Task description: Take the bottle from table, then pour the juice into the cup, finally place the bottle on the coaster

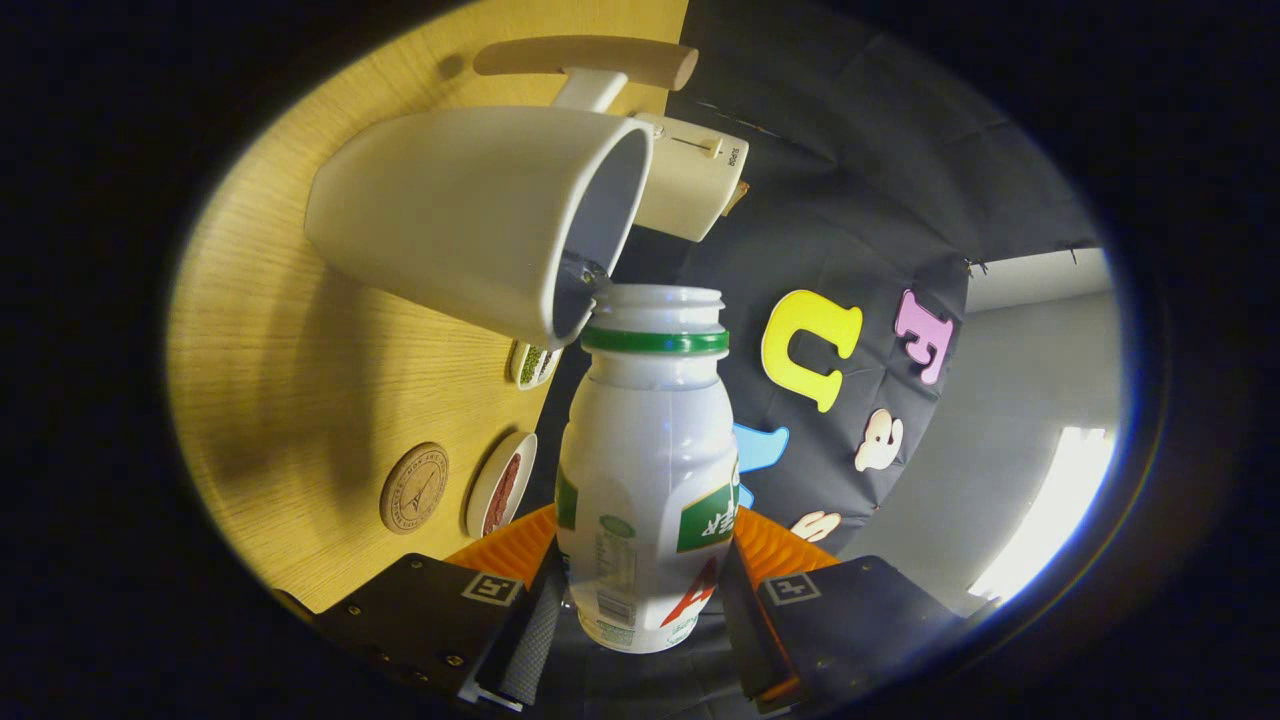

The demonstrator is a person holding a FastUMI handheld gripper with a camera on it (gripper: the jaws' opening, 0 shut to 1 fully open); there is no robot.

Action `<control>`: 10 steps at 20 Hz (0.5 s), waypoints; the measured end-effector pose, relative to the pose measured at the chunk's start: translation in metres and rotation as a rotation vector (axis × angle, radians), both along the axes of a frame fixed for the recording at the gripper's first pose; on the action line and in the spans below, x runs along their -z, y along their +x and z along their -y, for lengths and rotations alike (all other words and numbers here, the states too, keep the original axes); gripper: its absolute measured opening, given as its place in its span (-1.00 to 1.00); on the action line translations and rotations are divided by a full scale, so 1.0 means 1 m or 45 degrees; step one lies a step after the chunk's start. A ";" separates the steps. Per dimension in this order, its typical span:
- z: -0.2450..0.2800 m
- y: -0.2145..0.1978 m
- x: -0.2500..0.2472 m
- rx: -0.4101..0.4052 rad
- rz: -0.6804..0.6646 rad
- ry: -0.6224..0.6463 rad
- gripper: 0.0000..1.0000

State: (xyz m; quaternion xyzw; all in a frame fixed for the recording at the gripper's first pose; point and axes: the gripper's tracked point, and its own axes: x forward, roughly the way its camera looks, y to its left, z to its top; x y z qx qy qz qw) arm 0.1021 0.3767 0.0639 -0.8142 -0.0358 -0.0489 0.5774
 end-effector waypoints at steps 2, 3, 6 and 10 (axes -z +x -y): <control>-0.001 -0.002 -0.003 0.001 0.005 -0.011 0.45; 0.000 -0.002 -0.004 0.005 0.008 -0.015 0.45; 0.000 -0.003 -0.008 0.010 0.021 -0.038 0.45; 0.002 -0.003 -0.013 0.012 0.043 -0.038 0.45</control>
